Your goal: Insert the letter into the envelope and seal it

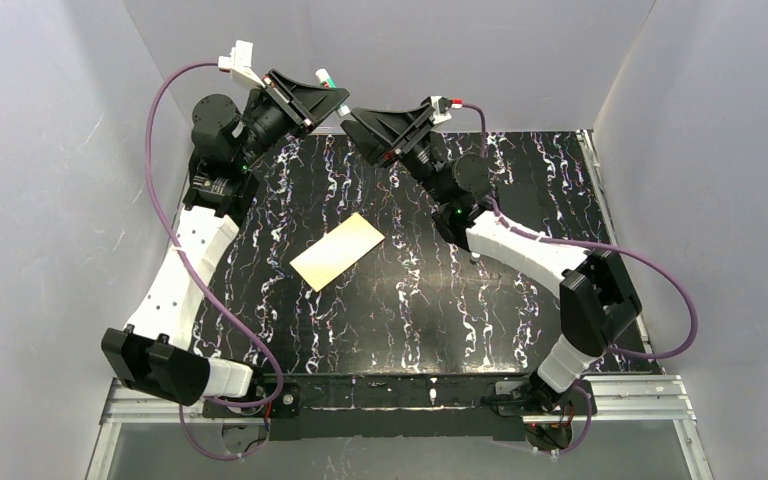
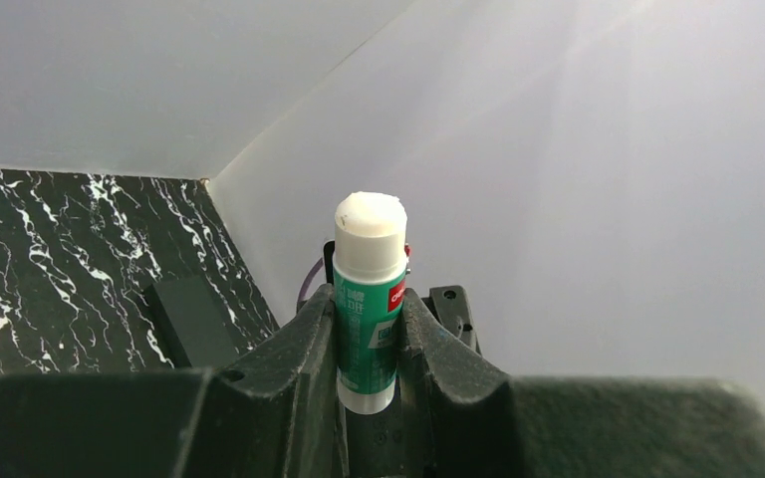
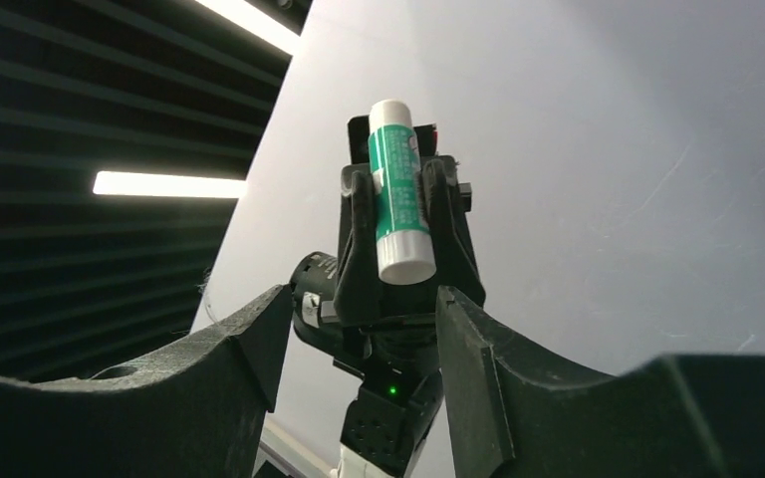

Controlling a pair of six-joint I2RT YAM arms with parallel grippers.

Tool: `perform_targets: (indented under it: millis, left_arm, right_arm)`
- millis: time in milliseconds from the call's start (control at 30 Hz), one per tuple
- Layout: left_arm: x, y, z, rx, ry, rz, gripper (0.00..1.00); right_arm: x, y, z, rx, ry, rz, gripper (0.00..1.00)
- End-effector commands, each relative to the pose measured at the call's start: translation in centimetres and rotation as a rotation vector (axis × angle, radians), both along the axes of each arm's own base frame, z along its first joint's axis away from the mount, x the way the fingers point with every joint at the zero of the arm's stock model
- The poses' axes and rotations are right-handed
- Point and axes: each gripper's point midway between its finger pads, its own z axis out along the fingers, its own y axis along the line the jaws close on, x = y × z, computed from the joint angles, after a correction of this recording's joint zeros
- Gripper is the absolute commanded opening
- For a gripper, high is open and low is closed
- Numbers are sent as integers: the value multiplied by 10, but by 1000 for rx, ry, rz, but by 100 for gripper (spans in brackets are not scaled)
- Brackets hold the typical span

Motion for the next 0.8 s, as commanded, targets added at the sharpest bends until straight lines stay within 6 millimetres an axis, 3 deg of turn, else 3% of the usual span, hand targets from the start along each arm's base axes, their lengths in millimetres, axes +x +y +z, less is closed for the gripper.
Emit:
perform_targets:
  millis: [0, 100, 300, 500, 767]
  left_arm:
    - [-5, 1, 15, -24, -51, 6, 0]
    - [-5, -2, 13, -30, -34, -20, 0]
    - [-9, -2, 9, -30, -30, -20, 0]
    - [-14, -2, 9, -34, -29, -30, 0]
    - [-15, 0, 10, -34, -36, -21, 0]
  right_arm:
    - [-9, -6, 26, 115, -50, 26, 62]
    - [-6, -1, 26, 105, -44, 31, 60]
    - [-1, 1, 26, 103, -38, 15, 46]
    - [-2, 1, 32, 80, -71, -12, 52]
    - [-2, 5, 29, 28, -84, -23, 19]
